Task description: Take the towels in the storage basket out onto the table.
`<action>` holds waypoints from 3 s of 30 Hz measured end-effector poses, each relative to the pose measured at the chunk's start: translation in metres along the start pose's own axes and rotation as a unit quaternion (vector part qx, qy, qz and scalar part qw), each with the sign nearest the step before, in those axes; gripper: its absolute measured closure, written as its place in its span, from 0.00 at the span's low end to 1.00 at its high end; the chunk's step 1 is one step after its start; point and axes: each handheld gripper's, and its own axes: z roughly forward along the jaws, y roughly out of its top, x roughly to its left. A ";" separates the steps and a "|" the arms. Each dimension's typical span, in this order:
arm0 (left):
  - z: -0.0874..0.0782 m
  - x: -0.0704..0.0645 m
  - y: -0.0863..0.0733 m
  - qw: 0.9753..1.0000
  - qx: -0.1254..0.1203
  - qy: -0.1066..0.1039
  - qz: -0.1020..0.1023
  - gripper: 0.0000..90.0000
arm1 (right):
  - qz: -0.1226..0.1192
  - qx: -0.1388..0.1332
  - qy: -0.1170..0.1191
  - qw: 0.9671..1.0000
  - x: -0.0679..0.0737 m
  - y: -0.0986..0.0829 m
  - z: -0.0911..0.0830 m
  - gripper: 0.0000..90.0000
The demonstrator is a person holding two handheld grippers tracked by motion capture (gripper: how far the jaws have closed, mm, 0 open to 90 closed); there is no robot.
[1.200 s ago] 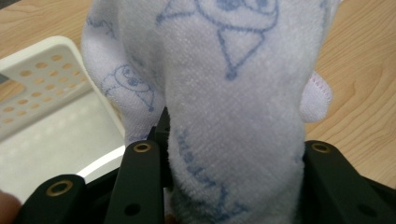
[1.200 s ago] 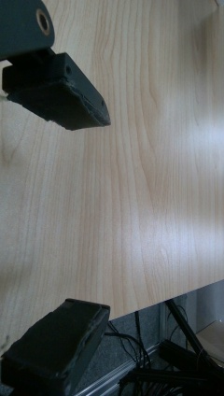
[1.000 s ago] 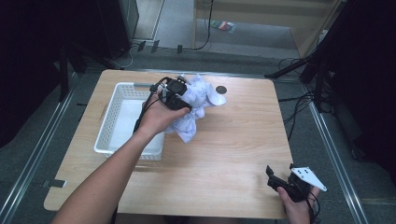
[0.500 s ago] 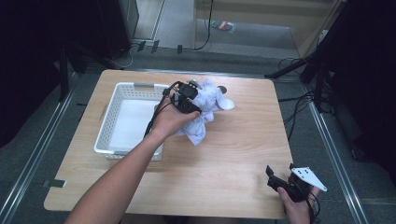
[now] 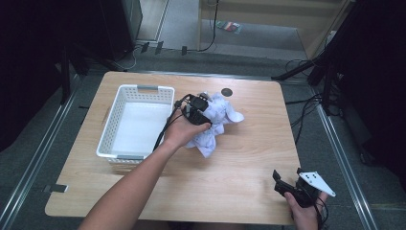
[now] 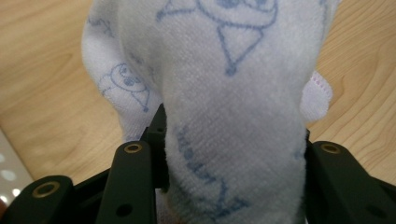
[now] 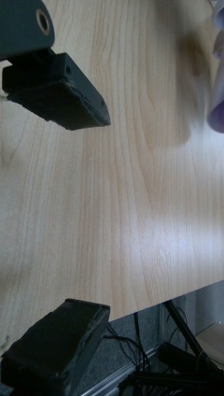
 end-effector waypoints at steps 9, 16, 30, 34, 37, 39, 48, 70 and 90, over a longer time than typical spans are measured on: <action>0.011 -0.001 -0.006 1.000 0.005 -0.006 -0.011 0.26 | 0.000 0.001 0.000 1.000 0.000 0.000 0.000 0.10; -0.006 -0.001 -0.008 1.000 -0.010 -0.010 -0.006 0.00 | -0.001 0.001 0.000 1.000 0.000 0.000 0.000 0.10; -0.055 0.027 -0.031 0.998 -0.064 0.002 -0.021 0.00 | -0.005 0.003 -0.001 1.000 0.001 0.000 0.001 0.10; -0.069 0.038 -0.042 0.997 -0.076 0.014 -0.029 0.00 | -0.008 0.004 -0.002 1.000 0.002 0.000 0.001 0.10; -0.079 0.043 -0.049 0.996 -0.083 0.017 -0.032 0.00 | -0.005 0.005 -0.002 1.000 0.002 0.000 0.001 0.10; -0.087 0.045 -0.056 0.995 -0.090 0.022 -0.029 0.00 | -0.006 0.005 -0.002 1.000 0.002 0.000 0.001 0.10; -0.111 0.067 -0.084 0.992 -0.111 0.047 -0.045 0.00 | -0.008 0.008 -0.003 1.000 0.003 0.001 0.002 0.10; -0.158 0.109 -0.169 0.976 -0.175 0.100 -0.082 0.00 | -0.009 0.014 -0.009 1.000 0.003 0.001 0.003 0.10; -0.175 0.144 -0.273 0.940 -0.287 0.128 -0.130 0.00 | -0.001 0.021 -0.016 1.000 0.002 0.001 0.004 0.11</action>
